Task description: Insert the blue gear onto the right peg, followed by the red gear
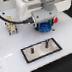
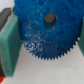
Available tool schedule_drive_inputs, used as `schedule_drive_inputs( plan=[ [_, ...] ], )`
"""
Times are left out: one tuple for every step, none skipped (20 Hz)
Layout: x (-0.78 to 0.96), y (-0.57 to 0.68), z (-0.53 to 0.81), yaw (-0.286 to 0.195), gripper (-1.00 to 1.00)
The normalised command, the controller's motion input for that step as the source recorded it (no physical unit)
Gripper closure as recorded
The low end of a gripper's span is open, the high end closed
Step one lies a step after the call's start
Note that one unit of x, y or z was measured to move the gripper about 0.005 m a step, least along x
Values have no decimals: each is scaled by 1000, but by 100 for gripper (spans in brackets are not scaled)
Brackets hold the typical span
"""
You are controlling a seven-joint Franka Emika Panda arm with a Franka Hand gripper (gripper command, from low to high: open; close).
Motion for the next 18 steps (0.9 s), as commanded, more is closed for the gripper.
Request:
schedule_drive_inputs(
  plan=[
    [420, -28, 552, 0, 100],
    [360, -97, 564, 0, 100],
    [474, 5, 567, 0, 100],
    [517, -4, 546, 0, 100],
    [566, -18, 507, 0, 100],
    [595, -48, 529, 0, 100],
    [645, -45, 526, 0, 100],
    [662, -89, 515, 0, 100],
    [714, -81, 508, 0, 100],
    [714, -107, 434, 0, 100],
    [748, -79, 428, 0, 100],
    [698, -115, 433, 0, 100],
    [707, -198, 390, 0, 100],
    [693, -254, 371, 0, 100],
    [687, -292, 350, 0, 100],
    [725, -271, 326, 0, 100],
    [725, -308, 256, 0, 100],
    [741, -292, 223, 0, 100]
  ],
)
